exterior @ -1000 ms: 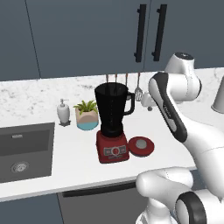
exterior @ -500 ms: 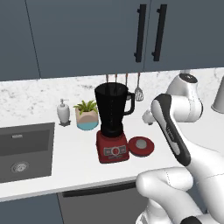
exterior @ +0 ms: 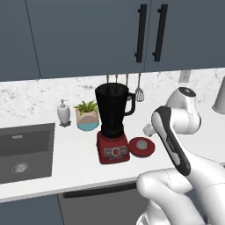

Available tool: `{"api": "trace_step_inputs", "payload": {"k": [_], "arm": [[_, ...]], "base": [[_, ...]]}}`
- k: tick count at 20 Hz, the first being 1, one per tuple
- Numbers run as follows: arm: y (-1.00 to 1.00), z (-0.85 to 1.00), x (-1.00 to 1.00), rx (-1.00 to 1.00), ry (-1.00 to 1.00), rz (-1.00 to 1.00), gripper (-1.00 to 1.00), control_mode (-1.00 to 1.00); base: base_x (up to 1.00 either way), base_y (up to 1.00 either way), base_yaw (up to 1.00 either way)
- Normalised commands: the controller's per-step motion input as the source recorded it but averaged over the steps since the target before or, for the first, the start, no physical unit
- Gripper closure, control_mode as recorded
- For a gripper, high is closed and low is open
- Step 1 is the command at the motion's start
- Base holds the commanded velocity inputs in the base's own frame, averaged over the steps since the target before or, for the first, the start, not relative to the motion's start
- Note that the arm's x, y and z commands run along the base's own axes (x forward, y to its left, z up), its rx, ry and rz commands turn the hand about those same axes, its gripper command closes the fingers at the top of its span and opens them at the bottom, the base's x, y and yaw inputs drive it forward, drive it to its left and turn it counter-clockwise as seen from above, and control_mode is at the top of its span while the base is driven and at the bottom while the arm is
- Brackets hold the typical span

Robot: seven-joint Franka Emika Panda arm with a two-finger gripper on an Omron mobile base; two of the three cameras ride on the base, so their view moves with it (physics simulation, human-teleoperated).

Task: Close the lid blender by securely placing the lid on top.

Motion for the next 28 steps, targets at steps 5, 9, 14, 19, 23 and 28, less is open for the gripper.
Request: {"api": "trace_step_inputs", "payload": {"k": [5, 9, 14, 19, 23, 28], "arm": [[0.00, -0.46, 0.00, -0.02, 0.08, 0.06, -1.00, -1.00], [0.00, -0.41, 0.02, 0.00, 0.06, 0.03, -1.00, -1.00], [0.00, -0.32, 0.10, 0.00, 0.04, 0.02, -1.00, -1.00], [0.00, -0.28, 0.20, 0.00, 0.01, 0.01, -1.00, -1.00], [0.00, -0.21, 0.28, 0.00, 0.01, 0.01, -1.00, -1.00], [0.00, -0.20, 0.29, 0.00, 0.00, 0.01, -1.00, -1.00]], "base": [[0.00, 0.00, 0.00], [0.00, 0.00, 0.00], [0.00, 0.00, 0.00], [0.00, 0.00, 0.00], [0.00, 0.00, 0.00], [0.00, 0.00, 0.00]]}}
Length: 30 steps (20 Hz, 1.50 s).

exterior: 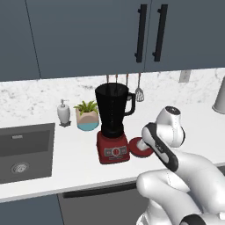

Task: Close the lid blender by securely placing the lid on top.

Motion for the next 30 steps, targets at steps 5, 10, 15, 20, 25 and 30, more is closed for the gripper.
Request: {"api": "trace_step_inputs", "payload": {"k": [5, 10, 15, 20, 25, 30], "arm": [[0.00, -0.18, 0.27, 0.00, 0.00, 0.01, -1.00, -1.00], [0.00, -0.17, 0.29, 0.00, 0.00, 0.01, -1.00, -1.00], [0.00, -0.16, 0.27, 0.00, 0.00, 0.01, -1.00, -1.00], [0.00, -0.18, 0.24, 0.00, 0.00, 0.01, -1.00, -1.00], [0.00, -0.19, 0.24, 0.00, 0.00, 0.01, -1.00, -1.00], [0.00, -0.20, 0.24, 0.00, 0.00, 0.01, -1.00, -1.00]], "base": [[0.00, 0.00, 0.00], [0.00, 0.00, 0.00], [0.00, 0.00, 0.00], [0.00, 0.00, 0.00], [0.00, 0.00, 0.00], [0.00, 0.00, 0.00]]}}
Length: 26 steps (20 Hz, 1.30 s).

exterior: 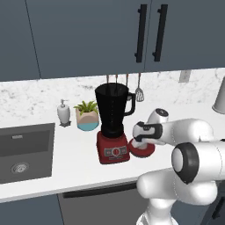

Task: Close the lid blender by securely placing the lid on top.

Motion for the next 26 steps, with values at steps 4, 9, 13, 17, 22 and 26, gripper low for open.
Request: {"api": "trace_step_inputs", "payload": {"k": [4, 9, 13, 17, 22, 26], "arm": [[0.00, -0.32, 0.17, 0.00, 0.01, 0.00, 1.00, -1.00], [0.00, -0.54, 0.04, -0.04, 0.04, 0.00, 1.00, -1.00], [0.00, -0.65, -0.03, -0.07, 0.07, 0.00, 1.00, -1.00], [0.00, -0.38, -0.13, -0.02, 0.03, 0.00, 1.00, -1.00], [0.00, -0.47, -0.36, 0.00, 0.00, 0.00, 1.00, -1.00], [0.00, -0.48, -0.47, 0.00, 0.00, 0.00, 1.00, -1.00]], "base": [[0.00, 0.00, 0.00], [0.00, 0.00, 0.00], [0.00, 0.00, 0.00], [0.00, 0.00, 0.00], [0.00, 0.00, 0.00], [0.00, 0.00, 0.00]]}}
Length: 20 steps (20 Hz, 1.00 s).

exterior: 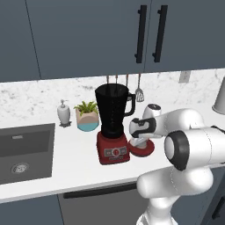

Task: Close the lid blender by securely placing the lid on top.

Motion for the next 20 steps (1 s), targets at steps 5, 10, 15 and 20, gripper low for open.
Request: {"api": "trace_step_inputs", "payload": {"k": [5, 10, 15, 20], "arm": [[0.01, -0.28, -0.52, 0.00, 0.00, 0.00, 1.00, -1.00], [0.03, -0.08, -0.42, 0.00, 0.04, 0.00, 1.00, -1.00], [0.00, 0.11, -0.17, 0.00, 0.06, 0.00, 1.00, -1.00], [-0.06, 0.63, -0.04, 0.00, 0.00, -0.04, 1.00, -1.00]], "base": [[0.00, 0.00, 0.00], [0.00, 0.00, 0.00], [0.00, 0.00, 0.00], [0.00, 0.00, 0.00]]}}
